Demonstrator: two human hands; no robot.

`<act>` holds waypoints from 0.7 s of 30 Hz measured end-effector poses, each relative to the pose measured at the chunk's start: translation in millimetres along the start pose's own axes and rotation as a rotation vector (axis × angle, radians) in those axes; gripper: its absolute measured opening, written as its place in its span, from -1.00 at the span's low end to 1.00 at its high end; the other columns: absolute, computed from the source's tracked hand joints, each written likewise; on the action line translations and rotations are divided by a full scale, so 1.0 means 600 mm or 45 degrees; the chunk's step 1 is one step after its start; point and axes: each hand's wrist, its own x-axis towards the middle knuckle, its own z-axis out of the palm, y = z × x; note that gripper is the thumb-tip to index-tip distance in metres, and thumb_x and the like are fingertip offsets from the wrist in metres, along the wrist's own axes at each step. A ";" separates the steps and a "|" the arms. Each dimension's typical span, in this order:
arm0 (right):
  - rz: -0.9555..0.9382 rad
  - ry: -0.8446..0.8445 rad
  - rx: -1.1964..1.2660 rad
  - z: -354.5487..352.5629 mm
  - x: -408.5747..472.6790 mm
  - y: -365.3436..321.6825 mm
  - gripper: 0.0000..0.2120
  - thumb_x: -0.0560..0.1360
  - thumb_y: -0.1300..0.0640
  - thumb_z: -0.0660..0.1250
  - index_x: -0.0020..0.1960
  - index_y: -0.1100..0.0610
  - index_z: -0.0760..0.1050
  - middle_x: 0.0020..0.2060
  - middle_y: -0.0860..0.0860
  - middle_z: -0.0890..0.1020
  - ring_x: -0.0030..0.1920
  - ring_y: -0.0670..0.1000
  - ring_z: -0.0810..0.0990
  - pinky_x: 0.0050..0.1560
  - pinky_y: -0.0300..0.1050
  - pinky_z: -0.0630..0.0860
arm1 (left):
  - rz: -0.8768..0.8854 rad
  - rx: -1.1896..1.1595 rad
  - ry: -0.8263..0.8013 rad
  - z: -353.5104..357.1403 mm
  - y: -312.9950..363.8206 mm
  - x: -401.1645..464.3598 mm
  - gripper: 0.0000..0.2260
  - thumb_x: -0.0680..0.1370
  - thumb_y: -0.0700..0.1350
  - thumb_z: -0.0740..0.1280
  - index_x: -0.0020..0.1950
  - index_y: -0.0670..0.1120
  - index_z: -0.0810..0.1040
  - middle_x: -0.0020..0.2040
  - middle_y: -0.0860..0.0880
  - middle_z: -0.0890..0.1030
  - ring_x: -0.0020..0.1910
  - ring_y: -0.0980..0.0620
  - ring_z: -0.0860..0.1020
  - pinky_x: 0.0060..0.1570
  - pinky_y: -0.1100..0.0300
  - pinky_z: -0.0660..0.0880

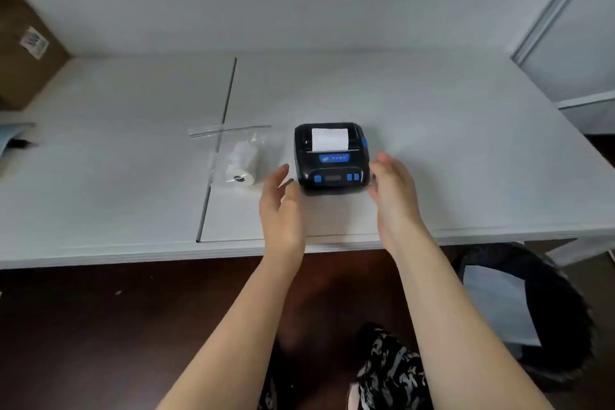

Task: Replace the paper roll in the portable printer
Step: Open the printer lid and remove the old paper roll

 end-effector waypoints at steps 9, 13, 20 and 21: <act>0.107 -0.133 -0.045 0.010 0.041 0.017 -0.45 0.51 -0.11 0.20 0.47 0.02 0.30 0.44 -0.02 0.41 0.43 -0.03 0.38 0.47 0.05 0.25 | -0.204 -0.067 -0.226 0.009 0.006 0.046 -0.64 0.61 -0.13 0.15 0.42 0.00 0.38 0.37 0.04 0.48 0.36 0.07 0.42 0.44 0.09 0.27; 0.103 -0.110 -0.153 0.006 0.042 0.015 -0.62 0.59 -0.04 0.12 0.34 0.04 0.46 0.26 -0.02 0.57 0.29 -0.02 0.51 0.40 0.03 0.35 | -0.199 0.038 -0.175 0.004 0.008 0.055 -0.60 0.59 0.02 0.19 0.42 -0.05 0.39 0.27 0.19 0.50 0.35 0.05 0.44 0.41 0.09 0.30; 0.144 -0.042 -0.168 0.016 0.034 0.010 -0.65 0.58 -0.04 0.11 0.11 0.12 0.58 -0.02 0.05 0.68 -0.10 -0.01 0.60 -0.18 -0.21 0.43 | -0.123 0.164 -0.142 0.013 0.009 0.053 -0.66 0.64 0.02 0.10 -0.23 -0.01 0.54 -0.14 0.04 0.62 -0.12 0.12 0.53 -0.17 0.36 0.40; 0.133 -0.023 -0.134 0.017 0.034 0.012 -0.64 0.58 -0.05 0.11 0.14 0.13 0.55 0.02 0.06 0.67 -0.09 -0.01 0.60 -0.17 -0.18 0.45 | -0.122 0.164 -0.127 0.014 0.007 0.053 -0.66 0.64 0.02 0.09 -0.22 -0.02 0.55 -0.14 0.02 0.62 -0.12 0.09 0.53 -0.17 0.34 0.41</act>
